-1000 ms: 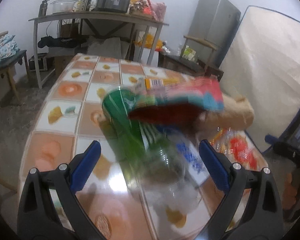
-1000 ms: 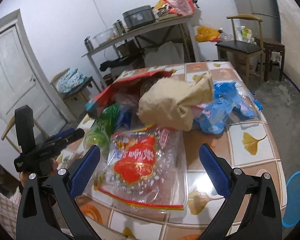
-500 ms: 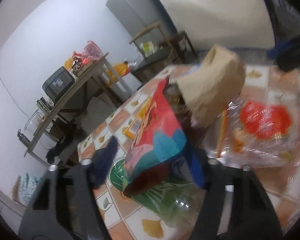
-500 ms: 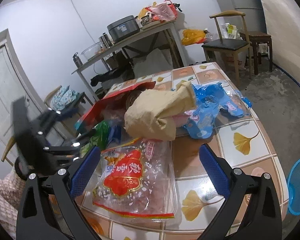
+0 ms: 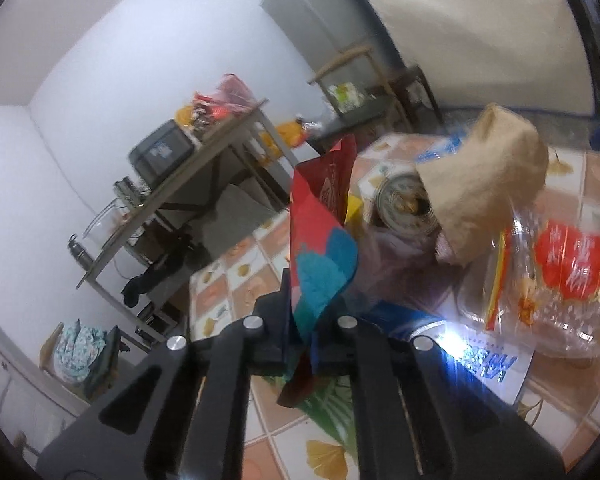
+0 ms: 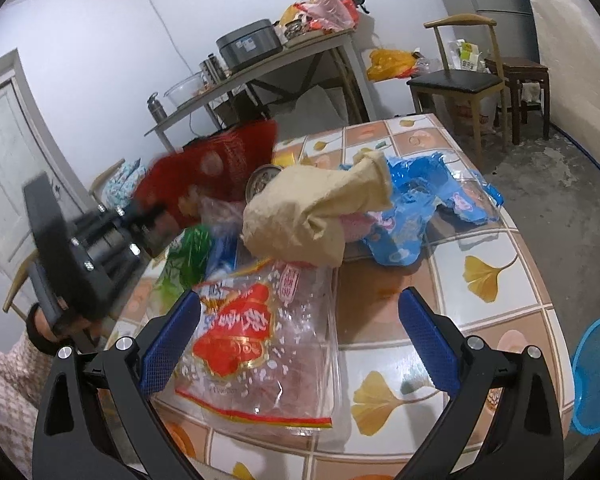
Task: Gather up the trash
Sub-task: 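Lift the red snack bag with the left tool while the right tool grasps the green bottle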
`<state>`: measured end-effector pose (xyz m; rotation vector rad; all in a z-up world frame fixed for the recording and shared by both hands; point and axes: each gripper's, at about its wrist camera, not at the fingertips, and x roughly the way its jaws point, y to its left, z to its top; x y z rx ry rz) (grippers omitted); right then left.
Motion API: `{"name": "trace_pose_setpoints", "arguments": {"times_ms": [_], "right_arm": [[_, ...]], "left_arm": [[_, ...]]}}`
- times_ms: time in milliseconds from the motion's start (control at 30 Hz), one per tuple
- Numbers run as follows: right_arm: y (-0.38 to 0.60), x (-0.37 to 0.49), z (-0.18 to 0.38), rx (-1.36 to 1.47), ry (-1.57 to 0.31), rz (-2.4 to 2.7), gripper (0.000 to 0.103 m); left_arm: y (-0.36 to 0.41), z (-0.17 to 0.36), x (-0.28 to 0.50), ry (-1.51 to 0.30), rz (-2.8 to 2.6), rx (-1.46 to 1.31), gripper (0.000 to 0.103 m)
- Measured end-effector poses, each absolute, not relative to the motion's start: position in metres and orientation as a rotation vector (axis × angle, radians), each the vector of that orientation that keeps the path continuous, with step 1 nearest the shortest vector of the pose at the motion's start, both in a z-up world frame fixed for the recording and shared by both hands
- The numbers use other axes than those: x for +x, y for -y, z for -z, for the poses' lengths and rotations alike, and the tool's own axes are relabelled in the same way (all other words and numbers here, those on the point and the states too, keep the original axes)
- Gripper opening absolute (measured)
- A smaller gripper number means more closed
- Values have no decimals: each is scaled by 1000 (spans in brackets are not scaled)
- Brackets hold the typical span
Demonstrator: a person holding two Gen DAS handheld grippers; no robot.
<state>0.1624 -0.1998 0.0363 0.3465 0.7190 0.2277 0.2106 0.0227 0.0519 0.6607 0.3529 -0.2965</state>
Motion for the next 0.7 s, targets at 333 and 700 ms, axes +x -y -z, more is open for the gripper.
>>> {"name": "trace_pose_setpoints", "arguments": {"times_ms": [333,700], "right_arm": [[183,157,-21,360,-807,-291,82],[174,157,-45,275,-779,-208,75]], "left_arm": [[-84,-105,180,-296,317,256,3],[-151,-99,157,-303,313,-98,3]]}}
